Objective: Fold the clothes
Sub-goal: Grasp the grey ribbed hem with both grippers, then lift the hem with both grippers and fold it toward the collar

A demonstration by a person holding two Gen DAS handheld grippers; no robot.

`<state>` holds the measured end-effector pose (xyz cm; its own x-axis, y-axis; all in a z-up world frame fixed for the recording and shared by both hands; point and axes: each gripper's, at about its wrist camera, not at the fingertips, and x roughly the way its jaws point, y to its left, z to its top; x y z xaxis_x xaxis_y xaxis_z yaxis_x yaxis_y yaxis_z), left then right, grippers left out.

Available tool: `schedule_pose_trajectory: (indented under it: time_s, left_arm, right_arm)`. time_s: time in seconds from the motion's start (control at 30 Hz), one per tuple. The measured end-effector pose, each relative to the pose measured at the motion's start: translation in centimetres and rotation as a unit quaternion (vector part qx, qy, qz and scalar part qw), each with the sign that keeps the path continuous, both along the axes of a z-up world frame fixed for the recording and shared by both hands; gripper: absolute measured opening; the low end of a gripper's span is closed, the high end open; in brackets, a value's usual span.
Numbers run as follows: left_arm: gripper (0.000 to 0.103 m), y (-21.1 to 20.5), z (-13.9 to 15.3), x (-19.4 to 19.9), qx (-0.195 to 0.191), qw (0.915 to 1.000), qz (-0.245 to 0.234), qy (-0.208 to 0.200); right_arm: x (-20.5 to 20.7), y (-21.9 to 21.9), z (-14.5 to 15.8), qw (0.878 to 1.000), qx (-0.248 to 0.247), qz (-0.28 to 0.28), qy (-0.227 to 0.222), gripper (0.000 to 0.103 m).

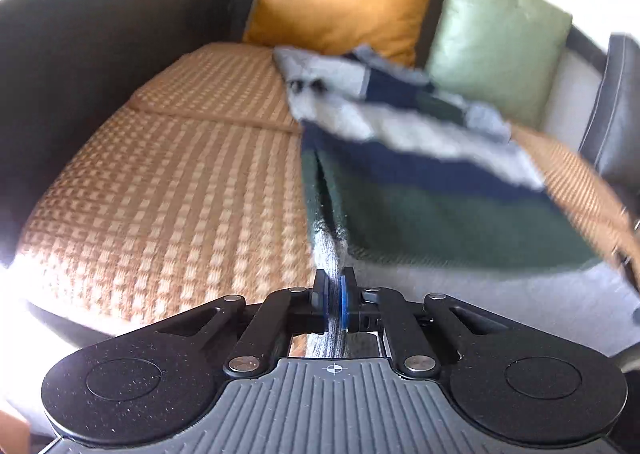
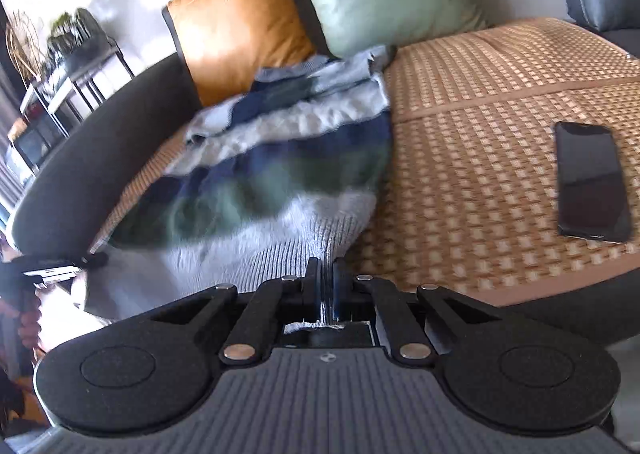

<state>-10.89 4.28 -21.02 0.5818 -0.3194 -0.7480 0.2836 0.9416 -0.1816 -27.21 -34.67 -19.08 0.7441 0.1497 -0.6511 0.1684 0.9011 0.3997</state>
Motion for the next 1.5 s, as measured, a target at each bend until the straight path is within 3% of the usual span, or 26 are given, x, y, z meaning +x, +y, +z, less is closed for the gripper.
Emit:
schedule_pose_trajectory:
  time_s: [0.13,0.17,0.2,0.23,0.4,0.47,0.9,1.13,1.23,1.5]
  left_arm:
    - [0.002,-0.2,-2.5,-1.0,0.033,0.9994,-0.003,0.008]
    - [0.007,0.0,-2.3,-1.3,0.032,0.9995,0.0,0.005]
    - [0.029,0.2,-2.2,-1.5,0.031,0.9995,0.003,0.002]
    - [0.038,0.4,-2.1,-1.8,0.03,0.9995,0.005,-0.001]
    - [0.057,2.4,-1.5,-3.8,0.019,0.9996,0.015,-0.014]
    - [0.057,2.6,-1.9,-4.1,0.013,0.9998,0.011,-0.008]
    - [0.064,1.4,-5.1,-3.5,-0.002,0.9995,-0.001,0.03]
    - [0.068,-0.9,-4.9,-3.9,0.046,0.9987,0.01,0.021]
    - [0.072,-1.4,-5.0,-3.8,0.051,0.9985,0.01,0.018]
    - [0.07,-1.4,-5.0,-3.7,0.044,0.9987,0.014,0.023]
  right_arm:
    - [1.4,1.1,-3.8,0.997,-0.012,0.026,0.074,0.006]
    - [1.6,1.3,-4.5,0.996,-0.008,0.027,0.08,0.006]
    - [1.7,1.5,-5.1,0.996,-0.004,0.027,0.087,0.006]
    - [1.7,1.4,-5.5,0.996,0.003,0.023,0.086,0.01]
    - [0.0,0.2,-4.3,0.999,0.009,0.004,0.051,0.032]
    - [-0.5,-0.2,-3.8,0.999,0.022,-0.001,0.035,0.044]
    - [0.9,0.4,-6.7,0.997,0.057,-0.007,0.054,0.044]
    - [1.1,0.8,-7.3,0.996,0.073,-0.019,0.04,0.052]
    - [1.4,0.7,-7.5,0.996,0.076,-0.022,0.039,0.053]
    - [1.5,1.0,-7.4,0.996,0.071,-0.025,0.042,0.054]
